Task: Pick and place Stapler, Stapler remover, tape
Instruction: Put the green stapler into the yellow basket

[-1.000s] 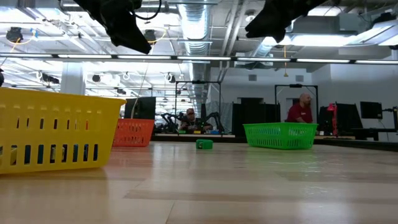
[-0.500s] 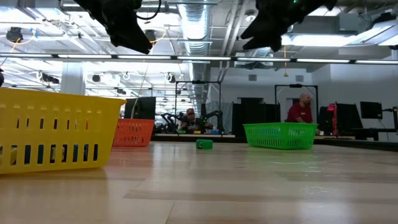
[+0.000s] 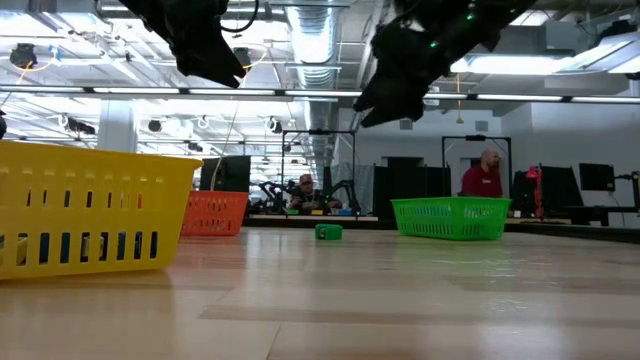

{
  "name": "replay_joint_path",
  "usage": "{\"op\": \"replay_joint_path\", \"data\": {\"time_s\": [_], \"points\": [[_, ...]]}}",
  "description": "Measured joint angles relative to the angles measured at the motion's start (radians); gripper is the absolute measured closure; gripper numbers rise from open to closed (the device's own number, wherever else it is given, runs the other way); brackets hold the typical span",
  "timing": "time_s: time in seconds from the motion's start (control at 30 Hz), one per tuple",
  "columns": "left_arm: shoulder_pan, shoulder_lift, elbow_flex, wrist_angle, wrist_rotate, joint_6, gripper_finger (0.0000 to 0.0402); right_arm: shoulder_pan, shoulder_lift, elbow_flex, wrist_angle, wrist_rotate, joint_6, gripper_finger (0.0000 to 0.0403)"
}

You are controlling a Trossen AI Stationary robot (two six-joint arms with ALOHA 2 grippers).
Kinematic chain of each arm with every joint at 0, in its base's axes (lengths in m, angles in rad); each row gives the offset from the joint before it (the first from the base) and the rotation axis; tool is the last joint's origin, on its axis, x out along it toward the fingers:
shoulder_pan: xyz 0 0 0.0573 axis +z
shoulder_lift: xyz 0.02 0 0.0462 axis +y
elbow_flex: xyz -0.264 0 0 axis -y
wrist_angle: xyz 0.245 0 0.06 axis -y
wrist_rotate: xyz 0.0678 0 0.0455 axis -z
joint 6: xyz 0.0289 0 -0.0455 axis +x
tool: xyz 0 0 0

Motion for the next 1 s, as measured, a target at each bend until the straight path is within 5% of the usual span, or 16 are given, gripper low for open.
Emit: {"op": "replay_joint_path", "data": {"time_s": [1.0], "points": [[-0.004,-0.048,0.000,0.001,0.050,-0.009,0.0105,0.091,0.591,0.489,-0.405,0.180,0.096,0.0139]]}}
